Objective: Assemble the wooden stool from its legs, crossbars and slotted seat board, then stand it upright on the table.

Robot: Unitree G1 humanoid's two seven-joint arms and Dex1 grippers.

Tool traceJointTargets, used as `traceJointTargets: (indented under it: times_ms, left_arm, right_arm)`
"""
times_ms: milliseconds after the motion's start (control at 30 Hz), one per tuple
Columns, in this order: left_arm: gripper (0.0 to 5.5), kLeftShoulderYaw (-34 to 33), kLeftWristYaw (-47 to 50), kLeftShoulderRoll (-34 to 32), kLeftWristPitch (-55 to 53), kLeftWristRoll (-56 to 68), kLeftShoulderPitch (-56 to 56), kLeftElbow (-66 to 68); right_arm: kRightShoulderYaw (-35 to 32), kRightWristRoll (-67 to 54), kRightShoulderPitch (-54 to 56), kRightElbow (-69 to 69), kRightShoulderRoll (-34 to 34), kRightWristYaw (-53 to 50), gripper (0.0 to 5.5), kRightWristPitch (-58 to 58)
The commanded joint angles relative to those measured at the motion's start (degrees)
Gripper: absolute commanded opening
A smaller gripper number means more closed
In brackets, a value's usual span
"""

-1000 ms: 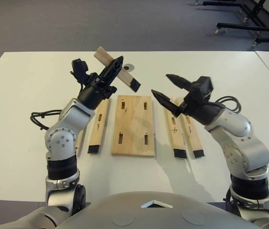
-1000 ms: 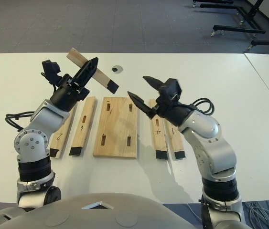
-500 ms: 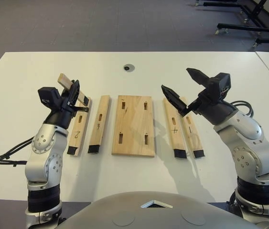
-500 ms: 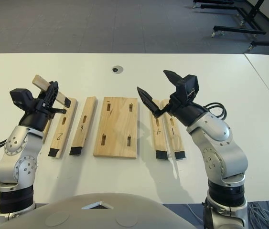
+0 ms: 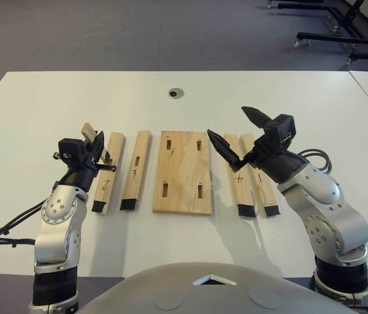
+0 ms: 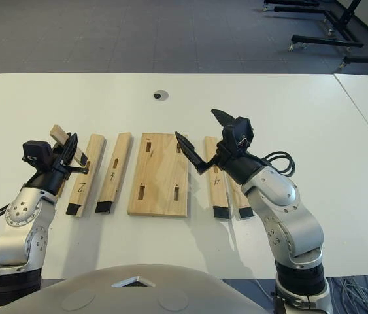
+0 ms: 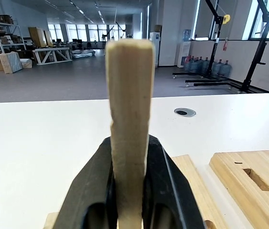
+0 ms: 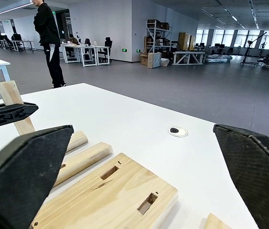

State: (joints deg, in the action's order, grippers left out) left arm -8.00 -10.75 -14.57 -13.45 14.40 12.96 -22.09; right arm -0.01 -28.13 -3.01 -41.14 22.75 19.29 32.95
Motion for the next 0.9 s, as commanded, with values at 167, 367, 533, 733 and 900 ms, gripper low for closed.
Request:
traceJointTargets:
  times_ms: [167,367,533,733,900]
  left_arm:
    - [0.39,1.0,0.7,2.0,-0.5,-1.5,0.6,-0.2]
    - [0.39,0.0,0.6,1.2,-0.9,-2.1,0.3,-1.4]
    - [0.39,0.8,0.0,1.5,-1.3,-2.1,0.0,-1.3]
    - [0.39,0.9,0.9,1.9,-1.9,-3.0,0.8,-0.4]
    - [0.39,0.4,1.1,1.8,-1.7,-3.2,0.3,0.2]
  right_arm:
    - [0.0,0.7,-0.1,1.6,0.8,1.8,5.40,-0.5]
    - [0.1,0.8,-1.1,0.7,0.2,1.5,5.40,-0.6]
    - [0.2,0.4,-0.8,0.9,-0.6,1.1,5.40,-0.5]
    - [-2.6,-1.9,-0.1,1.0,-0.5,1.1,5.40,0.7]
    - [-2.9,-2.4,0.5,1.0,-0.7,0.7,5.40,0.7]
